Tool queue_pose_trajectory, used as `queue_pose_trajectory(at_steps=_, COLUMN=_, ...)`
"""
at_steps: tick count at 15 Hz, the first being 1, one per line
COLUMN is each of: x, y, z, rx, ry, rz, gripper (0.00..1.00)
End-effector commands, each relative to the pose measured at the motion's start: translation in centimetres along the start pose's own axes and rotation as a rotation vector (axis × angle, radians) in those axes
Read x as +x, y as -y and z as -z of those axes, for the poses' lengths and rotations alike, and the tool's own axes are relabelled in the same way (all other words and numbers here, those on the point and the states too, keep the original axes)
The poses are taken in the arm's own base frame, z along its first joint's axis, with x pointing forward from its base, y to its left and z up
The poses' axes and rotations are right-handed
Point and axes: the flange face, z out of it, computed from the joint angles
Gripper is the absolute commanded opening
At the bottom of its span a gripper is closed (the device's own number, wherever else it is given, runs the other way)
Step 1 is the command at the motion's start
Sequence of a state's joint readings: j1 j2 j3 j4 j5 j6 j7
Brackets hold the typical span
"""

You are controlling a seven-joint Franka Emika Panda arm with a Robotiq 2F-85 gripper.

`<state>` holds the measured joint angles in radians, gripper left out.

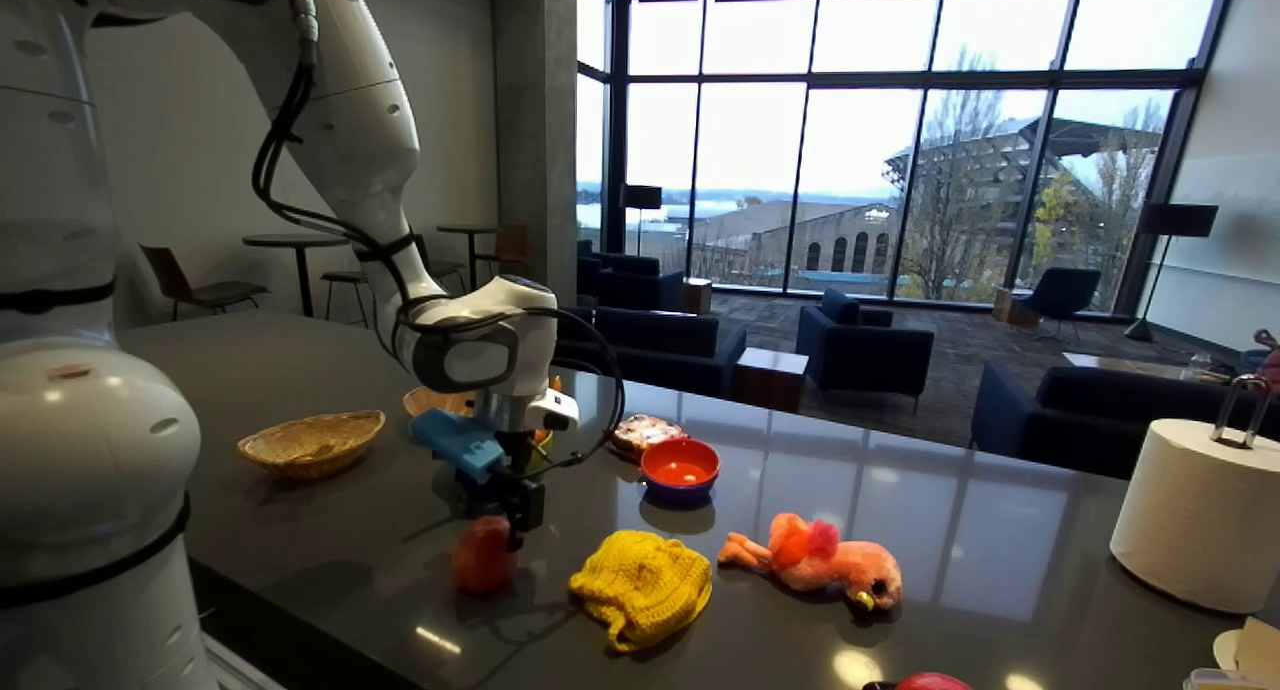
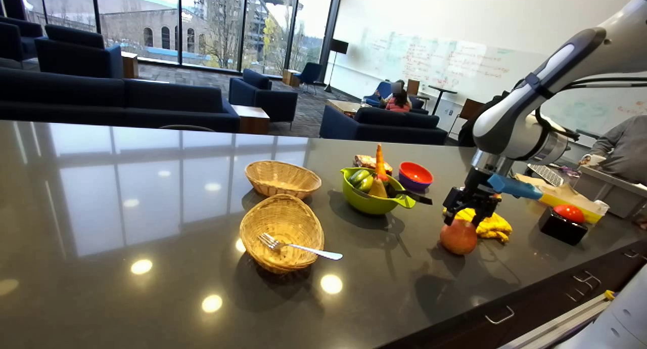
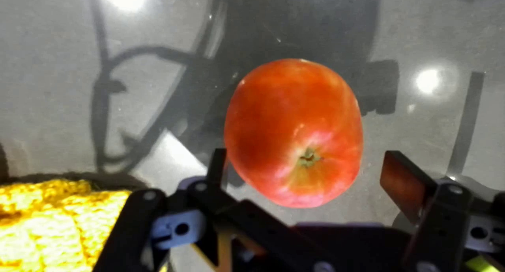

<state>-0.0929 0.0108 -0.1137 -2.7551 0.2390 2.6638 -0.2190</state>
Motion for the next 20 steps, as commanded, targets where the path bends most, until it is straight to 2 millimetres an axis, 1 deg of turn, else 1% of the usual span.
queue_pose_trajectory(at_steps=1, x=-0.8, y=0.4, z=-0.5, rx=-0.035, ry=-0.045, rz=0.020, gripper=1.00)
queue_pose_trajectory(at_steps=2, x=-0.9, y=0.4, z=-0.5, rx=-0.042, ry=-0.051, rz=0.025, gripper=1.00)
queue_pose_trajectory(at_steps=3, x=0.1, y=0.4, z=-0.5, rx=-0.051, ry=-0.053, rz=0.028, gripper=1.00)
queue_pose_trajectory(at_steps=6, x=0.3, y=0.2, z=-0.6, rx=-0.079, ry=-0.060, rz=0.045, gripper=1.00)
queue_pose_trajectory(at_steps=7, x=-0.1, y=0.2, z=-0.7, rx=-0.087, ry=-0.063, rz=0.048, gripper=1.00)
queue_pose_trajectory(at_steps=9, x=0.3, y=0.2, z=-0.8, rx=-0.093, ry=-0.053, rz=0.055, gripper=1.00)
queue_pose_trajectory(at_steps=10, x=-0.1, y=0.2, z=-0.9, rx=-0.094, ry=-0.046, rz=0.057, gripper=1.00)
queue_pose_trajectory(at_steps=13, x=-0.2, y=0.2, z=-0.8, rx=-0.101, ry=-0.037, rz=0.053, gripper=1.00)
queue_pose_trajectory(at_steps=20, x=-0.2, y=0.3, z=-0.1, rx=-0.101, ry=-0.046, rz=0.067, gripper=1.00)
